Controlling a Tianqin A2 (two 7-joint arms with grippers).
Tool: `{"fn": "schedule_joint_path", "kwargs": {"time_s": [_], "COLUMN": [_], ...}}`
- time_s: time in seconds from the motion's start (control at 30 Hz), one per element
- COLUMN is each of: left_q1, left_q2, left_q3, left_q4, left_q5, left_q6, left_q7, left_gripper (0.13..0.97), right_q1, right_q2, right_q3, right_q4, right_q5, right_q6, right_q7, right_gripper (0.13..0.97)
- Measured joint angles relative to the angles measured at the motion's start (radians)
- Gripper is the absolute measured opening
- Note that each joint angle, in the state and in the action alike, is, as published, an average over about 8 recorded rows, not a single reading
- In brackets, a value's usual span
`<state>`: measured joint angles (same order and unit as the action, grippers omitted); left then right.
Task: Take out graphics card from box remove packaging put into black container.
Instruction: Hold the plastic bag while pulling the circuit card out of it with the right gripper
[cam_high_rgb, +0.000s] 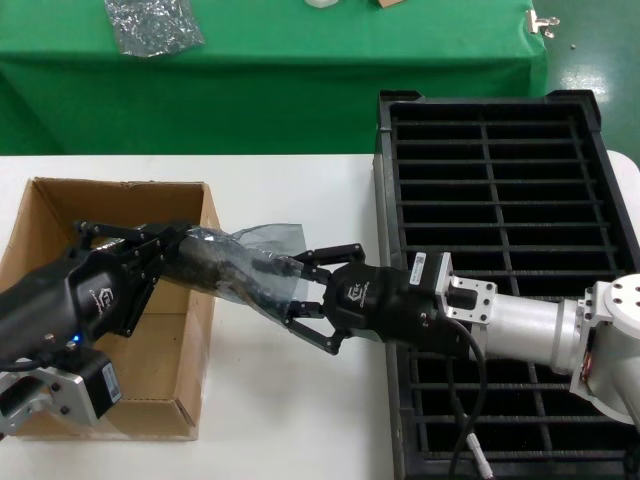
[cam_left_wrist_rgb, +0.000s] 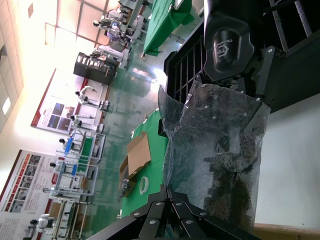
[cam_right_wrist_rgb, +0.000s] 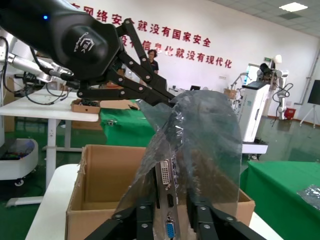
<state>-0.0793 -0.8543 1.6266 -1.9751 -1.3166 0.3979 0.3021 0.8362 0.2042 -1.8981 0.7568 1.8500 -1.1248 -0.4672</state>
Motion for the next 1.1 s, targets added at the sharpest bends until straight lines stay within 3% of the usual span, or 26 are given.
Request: {"fn": "schedule_joint_path", "kwargs": {"time_s": [0.07,0.33,0.63,1.1], "left_q1": [0.000,0.000,0.000,0.000], "left_q2": [0.000,0.000,0.000,0.000], "left_q3": [0.000,0.000,0.000,0.000], "left_q4": [0.000,0.000,0.000,0.000], "left_q5": [0.000,0.000,0.000,0.000], "left_q6": [0.000,0.000,0.000,0.000], "left_q7": [0.000,0.000,0.000,0.000], "left_gripper": [0.139,0.139,0.139,0.139], "right_q1": [0.000,0.006,0.014,0.014], "right_q2": [-0.002,-0.025,-0.053,-0.077], "right_q3": [0.003,0.009,0.012,0.028], "right_q4": [-0.001,-0.025,-0.054,-0.079], "right_q5": [0.001,-0.001,-0.003,-0.003], "right_q6": [0.002,0.016,0.028,0.053], "right_q7": [0.000,-0.005,-0.008,-0.015], "right_gripper": [0.214,0.350,0.354,0.227]}}
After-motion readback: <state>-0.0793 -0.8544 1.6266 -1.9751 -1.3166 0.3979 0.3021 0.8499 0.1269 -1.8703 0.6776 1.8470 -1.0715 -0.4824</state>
